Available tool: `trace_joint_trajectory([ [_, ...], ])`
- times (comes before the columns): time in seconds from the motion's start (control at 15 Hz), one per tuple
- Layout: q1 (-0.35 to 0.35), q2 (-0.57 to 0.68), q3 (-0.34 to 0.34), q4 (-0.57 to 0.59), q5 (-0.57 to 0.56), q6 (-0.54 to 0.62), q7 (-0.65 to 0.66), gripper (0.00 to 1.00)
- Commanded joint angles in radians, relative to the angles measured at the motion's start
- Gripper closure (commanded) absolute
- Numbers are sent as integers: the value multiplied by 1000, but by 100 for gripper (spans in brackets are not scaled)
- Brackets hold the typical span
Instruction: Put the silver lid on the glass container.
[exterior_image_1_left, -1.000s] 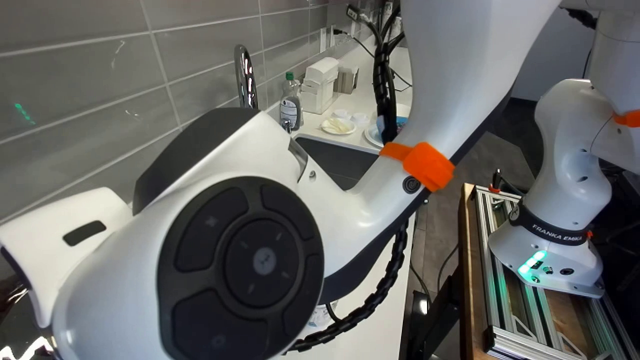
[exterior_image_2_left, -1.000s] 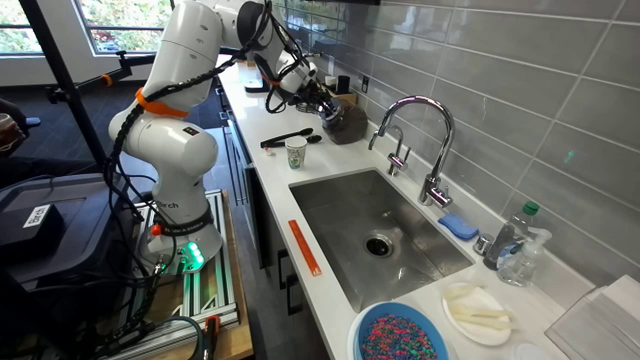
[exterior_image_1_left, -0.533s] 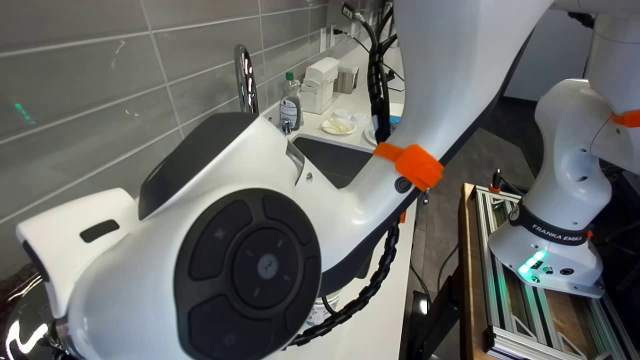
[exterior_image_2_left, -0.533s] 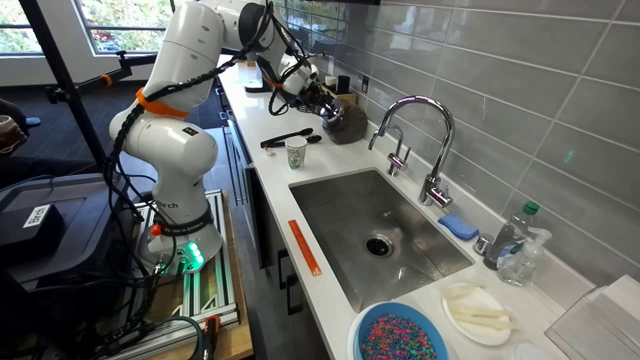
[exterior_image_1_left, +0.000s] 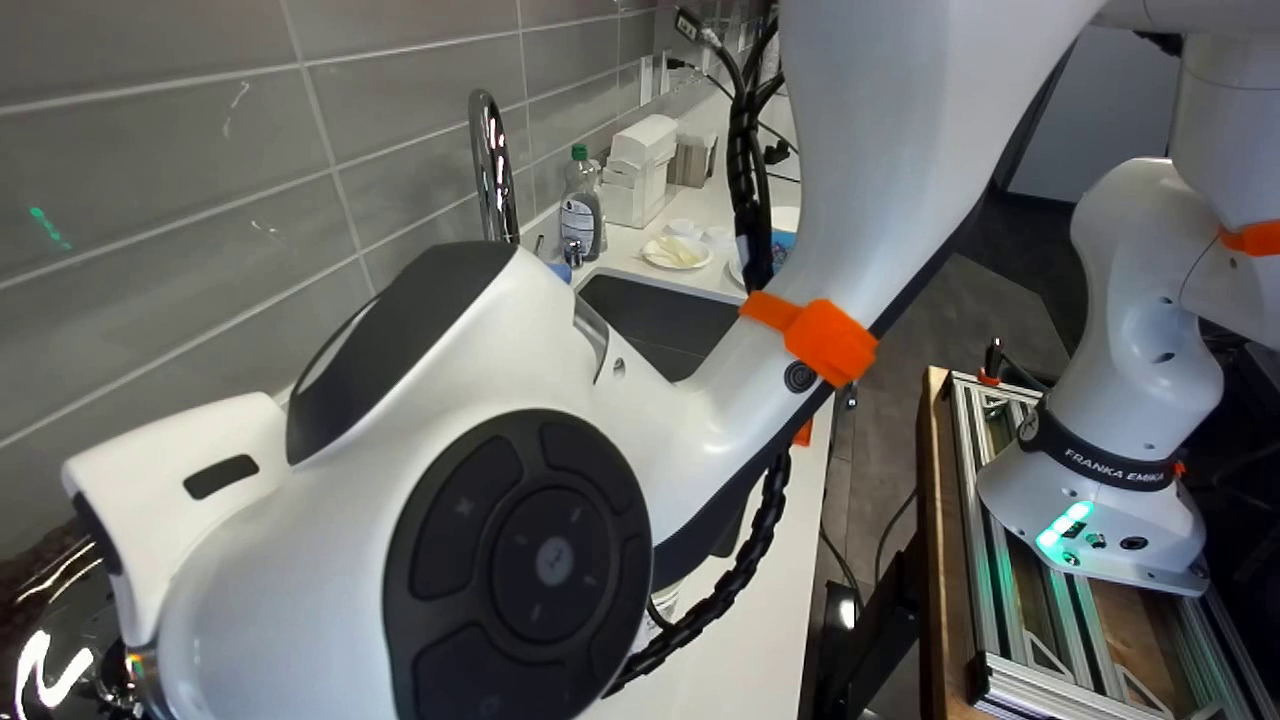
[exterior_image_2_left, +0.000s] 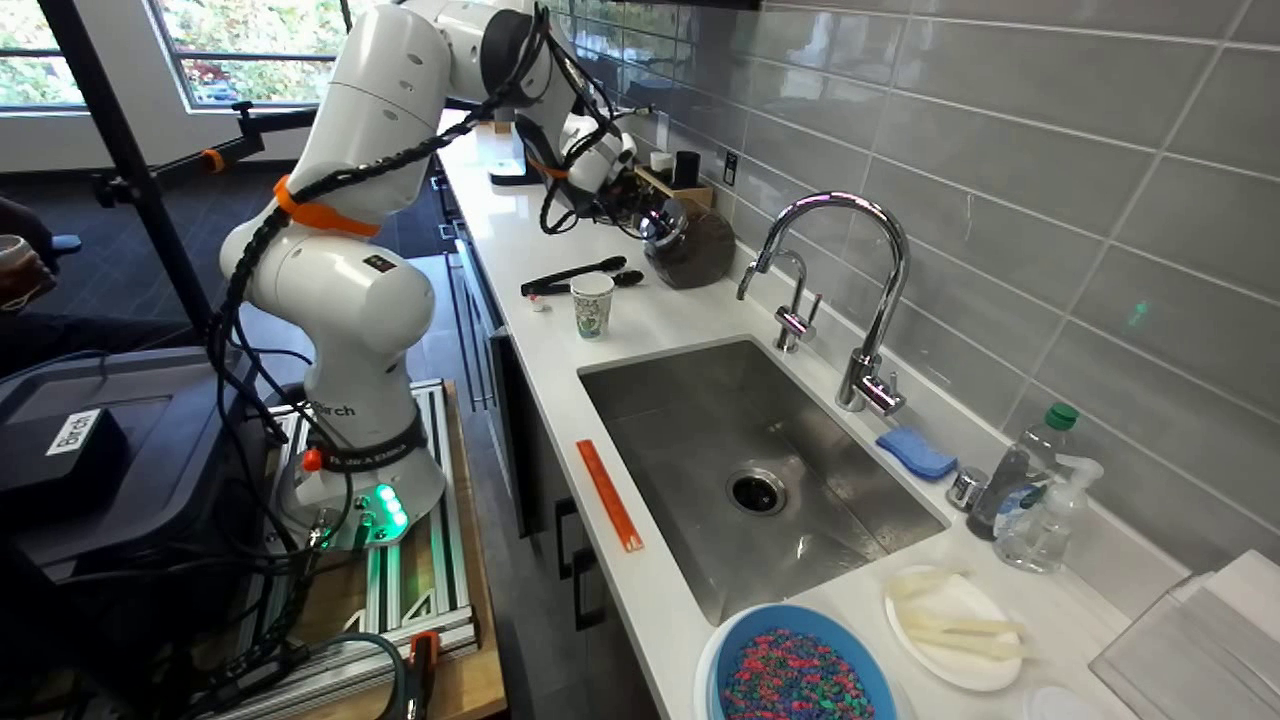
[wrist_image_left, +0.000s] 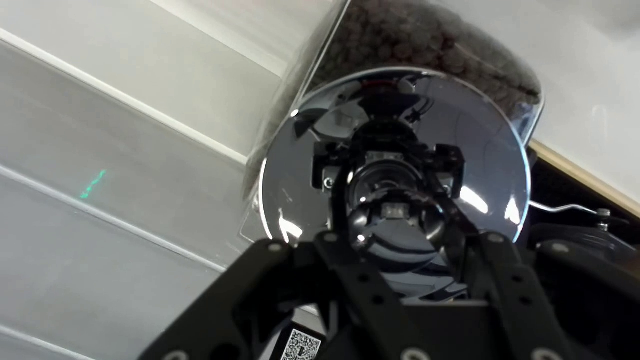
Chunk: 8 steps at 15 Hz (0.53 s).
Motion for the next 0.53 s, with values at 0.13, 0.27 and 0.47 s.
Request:
trace_joint_trajectory([
  [0.13,-20,17,30,4,-63,-32,81,79],
  [0.27,-25,23,35,11,-72,-32,91,79],
  [0.47,-38,31,47,19,-64,-23,79,79],
])
